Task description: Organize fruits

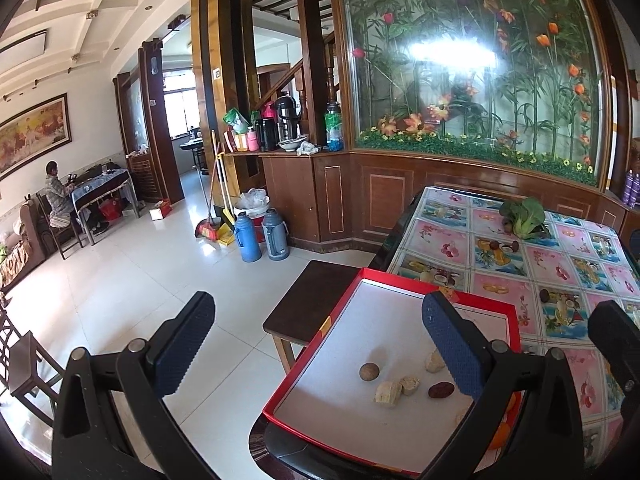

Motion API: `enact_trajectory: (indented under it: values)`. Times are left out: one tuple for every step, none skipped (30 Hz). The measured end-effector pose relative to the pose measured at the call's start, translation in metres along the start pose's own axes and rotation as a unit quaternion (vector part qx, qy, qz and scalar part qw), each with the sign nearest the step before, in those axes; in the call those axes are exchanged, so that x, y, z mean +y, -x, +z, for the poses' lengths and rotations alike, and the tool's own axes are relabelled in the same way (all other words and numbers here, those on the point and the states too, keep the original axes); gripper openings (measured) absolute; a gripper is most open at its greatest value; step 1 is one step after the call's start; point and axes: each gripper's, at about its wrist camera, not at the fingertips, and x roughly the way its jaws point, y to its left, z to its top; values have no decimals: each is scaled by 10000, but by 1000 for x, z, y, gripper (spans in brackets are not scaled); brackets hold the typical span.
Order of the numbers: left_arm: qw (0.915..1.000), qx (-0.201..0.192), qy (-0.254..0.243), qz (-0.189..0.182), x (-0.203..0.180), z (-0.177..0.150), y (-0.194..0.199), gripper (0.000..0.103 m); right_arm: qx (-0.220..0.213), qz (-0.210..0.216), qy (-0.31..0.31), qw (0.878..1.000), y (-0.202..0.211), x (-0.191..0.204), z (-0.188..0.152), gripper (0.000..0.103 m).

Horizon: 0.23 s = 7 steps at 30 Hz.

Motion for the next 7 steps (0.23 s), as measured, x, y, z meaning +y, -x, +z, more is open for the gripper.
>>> enact_trajectory:
  values:
    - [10000,2,-19,3,-1,0,0,103,10,15,-56,10000,0,-1,-1,103]
    - [10000,7,-33,1,-2,0,1,103,29,62,-143,9999,0,-5,-1,103]
    - [10000,20,-58,-18,-5,0,1,103,43,91,-192,9998,0,-6,-2,103]
    - [10000,25,-75,-32,-7,0,2,103,65,123,-251,9996,0,-9,-2,103]
    - [9999,32,-93,-42,-10,0,2,103,91,140,-317,9994,0,-13,-3,103]
    - [9999,46,-114,-50,-15,0,3,103,99,144,-356,9992,1,-17,-4,103]
    - [9999,54,-128,-55,-18,1,3,103,97,145,-403,9990,3,-22,-6,103]
